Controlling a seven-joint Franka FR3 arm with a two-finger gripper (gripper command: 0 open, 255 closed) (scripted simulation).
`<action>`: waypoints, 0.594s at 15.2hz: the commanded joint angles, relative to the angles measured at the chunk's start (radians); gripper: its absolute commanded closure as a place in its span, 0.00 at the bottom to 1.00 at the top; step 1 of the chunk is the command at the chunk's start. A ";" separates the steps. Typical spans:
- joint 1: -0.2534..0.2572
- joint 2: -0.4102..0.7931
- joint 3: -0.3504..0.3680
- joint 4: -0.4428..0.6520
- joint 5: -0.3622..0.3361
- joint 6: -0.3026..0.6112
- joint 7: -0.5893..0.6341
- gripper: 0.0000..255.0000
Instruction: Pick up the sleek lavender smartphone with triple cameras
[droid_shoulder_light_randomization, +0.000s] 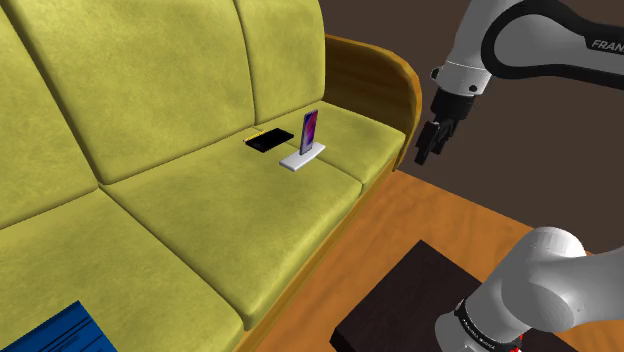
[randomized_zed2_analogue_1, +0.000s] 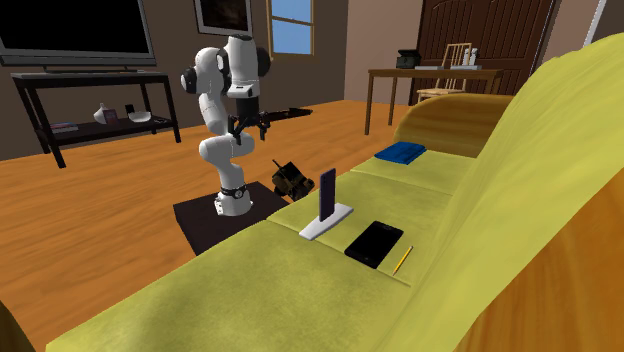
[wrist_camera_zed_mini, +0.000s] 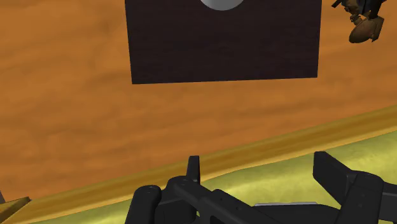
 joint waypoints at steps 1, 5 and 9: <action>0.000 0.000 0.000 0.000 0.000 0.000 0.000 0.00; 0.023 0.159 -0.019 0.097 -0.007 0.068 -0.065 0.00; 0.044 0.316 -0.032 0.213 -0.006 0.115 -0.129 0.00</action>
